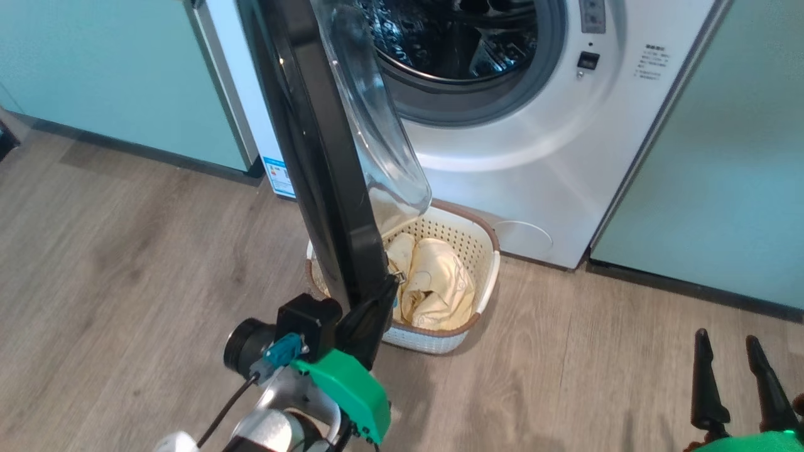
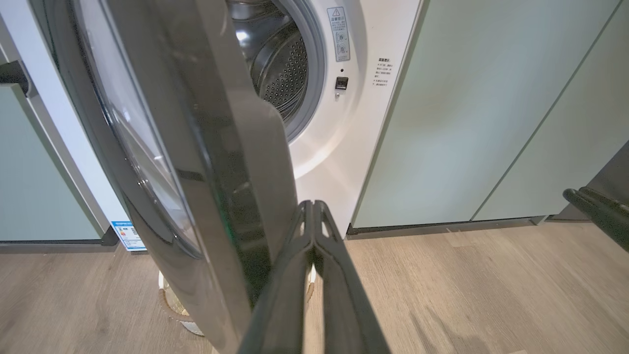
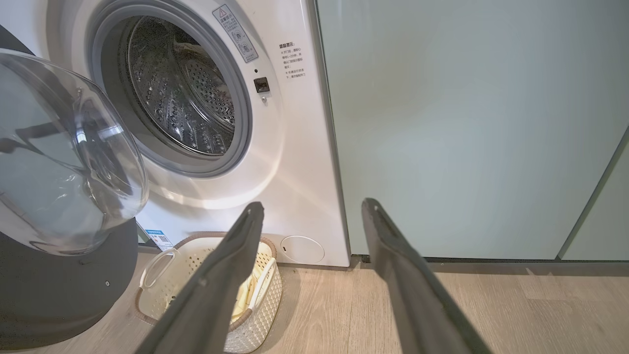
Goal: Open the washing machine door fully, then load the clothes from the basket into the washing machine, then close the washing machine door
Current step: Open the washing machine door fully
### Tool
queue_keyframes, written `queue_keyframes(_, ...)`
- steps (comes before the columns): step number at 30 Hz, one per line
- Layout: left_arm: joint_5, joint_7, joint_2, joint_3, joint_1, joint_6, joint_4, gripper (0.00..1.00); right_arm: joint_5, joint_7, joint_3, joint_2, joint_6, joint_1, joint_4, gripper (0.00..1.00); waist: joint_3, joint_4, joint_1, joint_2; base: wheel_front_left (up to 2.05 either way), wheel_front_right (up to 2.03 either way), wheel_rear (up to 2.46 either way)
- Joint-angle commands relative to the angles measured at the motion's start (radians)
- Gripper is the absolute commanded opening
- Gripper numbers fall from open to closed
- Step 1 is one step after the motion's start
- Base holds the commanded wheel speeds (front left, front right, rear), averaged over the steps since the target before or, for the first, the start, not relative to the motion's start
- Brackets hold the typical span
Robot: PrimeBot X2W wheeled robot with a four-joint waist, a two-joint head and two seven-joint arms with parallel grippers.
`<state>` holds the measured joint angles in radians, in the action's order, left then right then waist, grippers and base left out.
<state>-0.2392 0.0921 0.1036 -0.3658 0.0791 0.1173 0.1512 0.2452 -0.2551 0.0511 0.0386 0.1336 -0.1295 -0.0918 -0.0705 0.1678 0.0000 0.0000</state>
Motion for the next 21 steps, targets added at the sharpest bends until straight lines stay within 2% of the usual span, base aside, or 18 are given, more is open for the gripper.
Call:
queue_keyframes(1,0.000,-0.008,0.020,0.047,0.021,0.011,0.026,0.00,-0.002,-0.007,-0.024,0.012,-0.003,0.014,0.025,1.00,0.012,0.011,0.0000,0.0000,0.00,0.00,0.00)
queue_keyframes(12,0.000,-0.007,0.040,0.068,-0.001,0.034,0.006,0.00,0.009,-0.007,-0.029,0.012,-0.003,-0.005,0.023,1.00,0.033,0.036,0.0000,0.0000,0.00,0.00,0.00)
queue_keyframes(21,0.001,-0.022,0.045,0.079,-0.014,0.056,0.021,0.00,0.008,-0.007,-0.021,0.012,-0.003,-0.007,0.027,1.00,0.025,0.109,0.0000,0.0000,0.00,0.00,0.00)
